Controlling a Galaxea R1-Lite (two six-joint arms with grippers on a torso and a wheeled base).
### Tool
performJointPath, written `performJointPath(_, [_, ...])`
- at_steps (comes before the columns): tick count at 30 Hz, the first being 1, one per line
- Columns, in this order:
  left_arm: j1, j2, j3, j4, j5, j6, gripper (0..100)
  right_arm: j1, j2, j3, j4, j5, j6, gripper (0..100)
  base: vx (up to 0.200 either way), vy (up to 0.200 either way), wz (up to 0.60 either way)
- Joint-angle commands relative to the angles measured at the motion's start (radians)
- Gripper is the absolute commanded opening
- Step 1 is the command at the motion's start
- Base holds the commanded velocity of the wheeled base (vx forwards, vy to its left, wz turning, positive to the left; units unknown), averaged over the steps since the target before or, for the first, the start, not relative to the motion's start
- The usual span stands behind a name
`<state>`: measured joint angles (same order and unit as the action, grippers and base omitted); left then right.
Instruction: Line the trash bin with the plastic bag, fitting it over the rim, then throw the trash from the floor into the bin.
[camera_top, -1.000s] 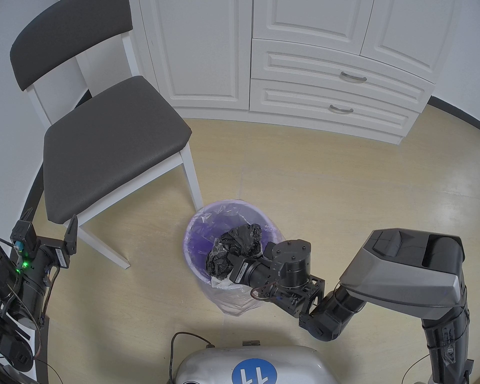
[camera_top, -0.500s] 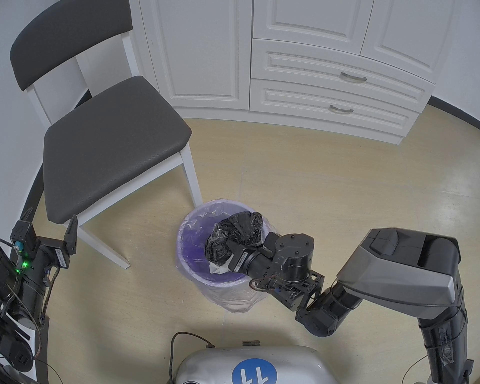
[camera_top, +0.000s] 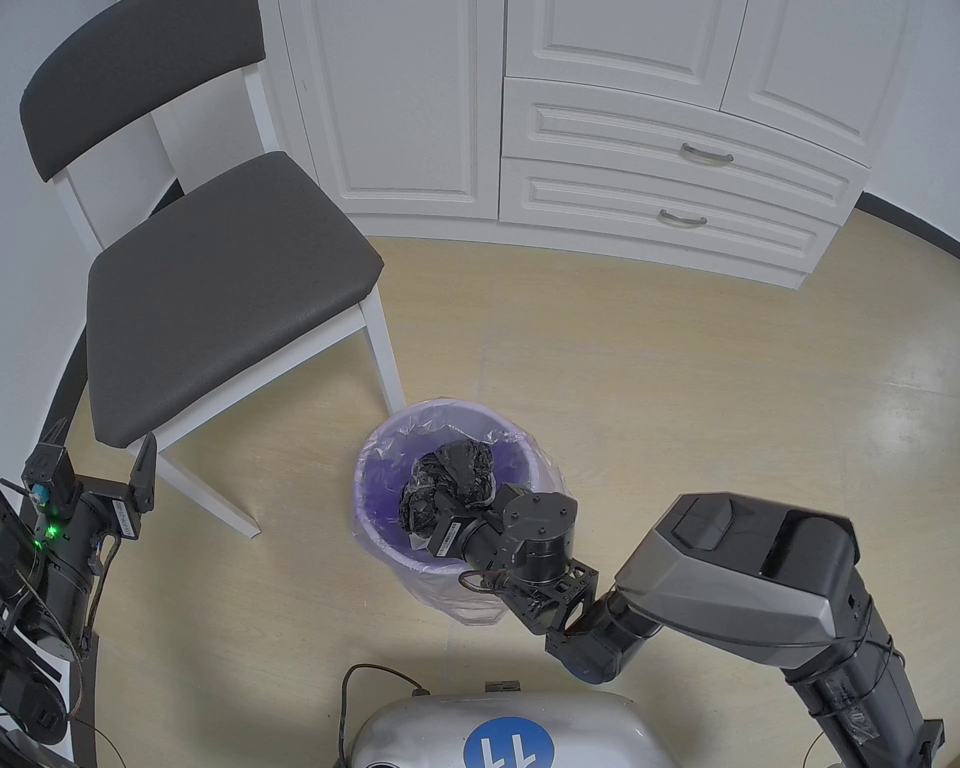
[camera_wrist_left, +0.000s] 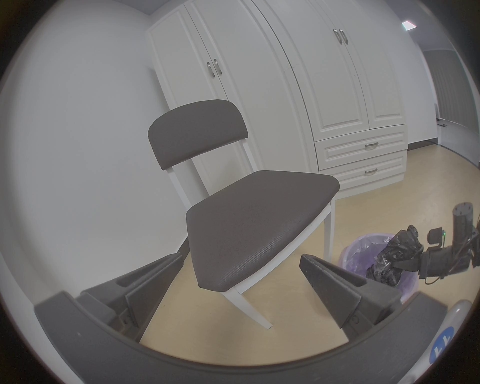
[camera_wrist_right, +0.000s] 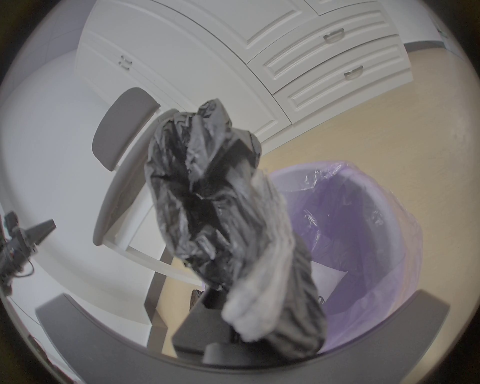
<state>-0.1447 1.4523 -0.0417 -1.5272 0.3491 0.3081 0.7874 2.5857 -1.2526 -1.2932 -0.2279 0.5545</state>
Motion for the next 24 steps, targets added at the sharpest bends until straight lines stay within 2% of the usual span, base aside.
performJointPath(1, [-0.001, 0.008, 0.002, -0.001, 0.001, 0.000, 100, 0.018, 0.116, -0.116, 0.006, -0.062, -0.061, 0, 0.000, 0.000, 0.00])
performJointPath(8, [0.011, 0.013, -0.001, -0.001, 0.001, -0.001, 100, 0.027, 0.214, -0.326, 0.028, -0.148, -0.206, 0, 0.000, 0.000, 0.00])
performJointPath(13, [0.011, 0.019, 0.002, -0.001, 0.001, 0.000, 100, 0.027, 0.257, -0.441, 0.051, -0.174, -0.238, 0, 0.000, 0.000, 0.00])
performJointPath(19, [0.011, 0.034, 0.003, -0.001, 0.001, -0.001, 100, 0.019, 0.304, -0.616, 0.149, -0.288, -0.245, 0, 0.000, 0.000, 0.00])
performJointPath(24, [0.013, 0.031, 0.002, -0.001, 0.002, -0.003, 100, 0.015, 0.290, -0.613, 0.152, -0.295, -0.249, 0, 0.000, 0.000, 0.00])
